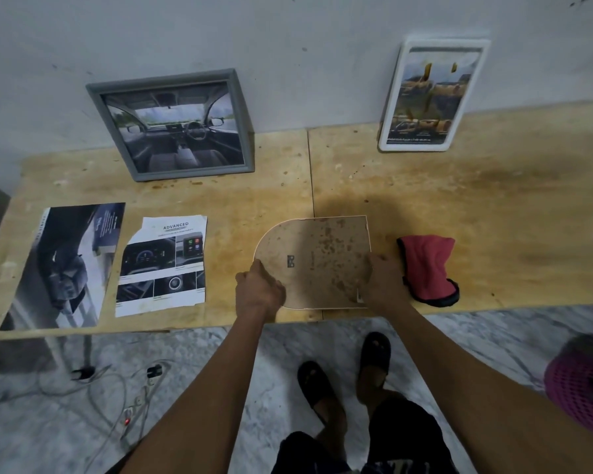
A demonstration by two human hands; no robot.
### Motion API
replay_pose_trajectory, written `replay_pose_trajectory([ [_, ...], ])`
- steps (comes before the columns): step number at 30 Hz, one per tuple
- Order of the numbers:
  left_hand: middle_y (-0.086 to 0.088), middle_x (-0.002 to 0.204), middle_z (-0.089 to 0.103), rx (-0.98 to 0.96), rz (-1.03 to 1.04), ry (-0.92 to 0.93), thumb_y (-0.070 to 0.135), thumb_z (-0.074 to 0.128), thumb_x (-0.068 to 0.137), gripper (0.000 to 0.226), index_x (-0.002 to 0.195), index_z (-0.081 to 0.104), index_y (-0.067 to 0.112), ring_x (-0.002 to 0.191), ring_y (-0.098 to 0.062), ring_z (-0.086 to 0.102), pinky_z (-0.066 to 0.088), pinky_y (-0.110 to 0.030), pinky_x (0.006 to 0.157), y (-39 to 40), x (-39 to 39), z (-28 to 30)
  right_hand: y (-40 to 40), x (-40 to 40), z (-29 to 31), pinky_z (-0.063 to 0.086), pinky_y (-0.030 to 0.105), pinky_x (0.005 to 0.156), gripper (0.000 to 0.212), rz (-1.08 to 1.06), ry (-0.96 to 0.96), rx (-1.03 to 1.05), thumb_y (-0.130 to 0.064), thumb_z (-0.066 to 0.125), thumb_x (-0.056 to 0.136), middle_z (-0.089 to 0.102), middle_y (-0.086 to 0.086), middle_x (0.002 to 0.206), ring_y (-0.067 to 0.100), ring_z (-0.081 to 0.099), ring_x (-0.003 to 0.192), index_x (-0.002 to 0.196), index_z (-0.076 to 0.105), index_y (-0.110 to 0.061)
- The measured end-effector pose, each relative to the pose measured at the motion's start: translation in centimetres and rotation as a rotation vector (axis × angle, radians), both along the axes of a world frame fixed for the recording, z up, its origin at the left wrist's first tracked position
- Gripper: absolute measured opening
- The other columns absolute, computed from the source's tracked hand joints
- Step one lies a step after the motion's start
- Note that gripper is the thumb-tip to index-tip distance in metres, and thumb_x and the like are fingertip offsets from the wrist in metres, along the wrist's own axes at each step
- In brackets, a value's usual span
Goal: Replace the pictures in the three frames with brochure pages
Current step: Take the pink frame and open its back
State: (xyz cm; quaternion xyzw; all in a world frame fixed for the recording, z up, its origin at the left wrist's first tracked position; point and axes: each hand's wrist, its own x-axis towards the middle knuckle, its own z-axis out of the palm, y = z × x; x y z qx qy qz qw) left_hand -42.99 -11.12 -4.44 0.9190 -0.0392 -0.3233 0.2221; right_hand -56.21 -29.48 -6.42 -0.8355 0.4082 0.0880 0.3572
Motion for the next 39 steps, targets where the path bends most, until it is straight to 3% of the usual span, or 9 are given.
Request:
replay_pose_trajectory([
  [2,-0.021,0.132,0.043,0.036,-0.008,0.012,0.023,0.064,0.088,0.057,0.140,0.041,0.014,0.121,-0.042,0.045,0.045,-0.046,0.100,-0.1,0.0,-0.3,-0.1,0.2,-0.1,0.032,0.020,0.084,0.046,-0.021,-0.017,0.004,0.002,0.050,0.091,0.042,0.014,0.141,0.028,0.043,0.124,0.137,0.045,-0.003],
  [4,-0.020,0.136,0.038,0.056,0.033,0.042,0.023,0.069,0.086,0.065,0.143,0.039,0.014,0.126,-0.043,0.040,0.041,-0.048,0.104,-0.5,0.1,-0.4,0.0,0.3,-0.2,0.035,0.033,0.097,0.046,-0.069,-0.035,0.030,0.001,0.051,0.091,0.043,0.014,0.141,0.031,0.042,0.127,0.136,0.047,-0.008],
  [8,-0.020,0.141,0.042,0.090,0.165,0.078,0.030,0.067,0.084,0.063,0.141,0.043,0.014,0.130,-0.039,0.038,0.036,-0.044,0.107,-1.8,1.3,-0.6,0.5,0.3,-1.0,0.042,0.033,0.092,0.039,-0.054,-0.083,-0.006,0.001,0.043,0.092,0.045,0.012,0.137,0.023,0.047,0.113,0.130,0.047,-0.003],
  [12,-0.020,0.138,0.044,0.127,0.287,0.107,0.032,0.068,0.082,0.058,0.133,0.049,0.010,0.127,-0.038,0.040,0.039,-0.046,0.109,-2.7,2.1,-0.8,0.4,0.2,-0.9,0.042,0.038,0.099,0.045,0.009,-0.062,-0.043,0.001,0.042,0.089,0.041,0.015,0.140,0.031,0.045,0.123,0.134,0.045,0.003],
  [17,-0.016,0.132,0.052,0.118,0.430,0.158,0.034,0.079,0.067,0.069,0.126,0.055,0.007,0.120,-0.036,0.049,0.048,-0.046,0.100,-2.9,3.5,-1.4,0.6,0.1,-1.2,0.042,0.044,0.102,0.050,0.031,-0.049,-0.014,-0.005,0.052,0.087,0.034,0.011,0.148,0.031,0.041,0.128,0.136,0.043,-0.004],
  [21,-0.012,0.114,0.068,0.005,0.473,0.221,0.053,0.081,0.038,0.088,0.111,0.065,0.006,0.101,-0.036,0.066,0.058,-0.051,0.083,-0.7,6.4,-8.1,0.5,0.4,-1.2,0.041,0.048,0.103,0.050,0.047,-0.025,-0.028,-0.010,0.058,0.085,0.035,0.011,0.146,0.033,0.043,0.127,0.133,0.045,-0.005],
  [26,-0.017,0.104,0.073,-0.076,0.386,0.265,0.042,0.078,0.060,0.044,0.087,0.066,0.010,0.094,-0.036,0.072,0.060,-0.051,0.083,-0.2,5.3,-5.7,0.4,0.5,-1.3,0.039,0.048,0.107,0.059,0.056,0.010,-0.024,-0.006,0.057,0.085,0.029,0.009,0.153,0.033,0.035,0.135,0.141,0.038,-0.007],
  [35,-0.022,0.106,0.070,-0.116,0.370,0.253,0.037,0.085,0.072,0.058,0.104,0.067,-0.007,0.097,-0.041,0.068,0.058,-0.054,0.086,1.2,6.0,-4.3,0.3,0.1,-0.6,0.035,0.049,0.107,0.072,0.083,-0.017,-0.015,-0.012,0.062,0.084,0.035,0.012,0.148,0.032,0.037,0.132,0.147,0.029,-0.008],
  [39,-0.023,0.110,0.069,-0.170,0.516,0.257,0.022,0.081,0.083,0.047,0.112,0.065,-0.012,0.098,-0.039,0.068,0.058,-0.044,0.083,2.3,6.0,-4.0,0.3,0.0,-1.0,0.034,0.045,0.107,0.076,0.107,0.000,-0.017,-0.019,0.061,0.087,0.029,0.012,0.152,0.034,0.033,0.134,0.152,0.024,-0.018],
])
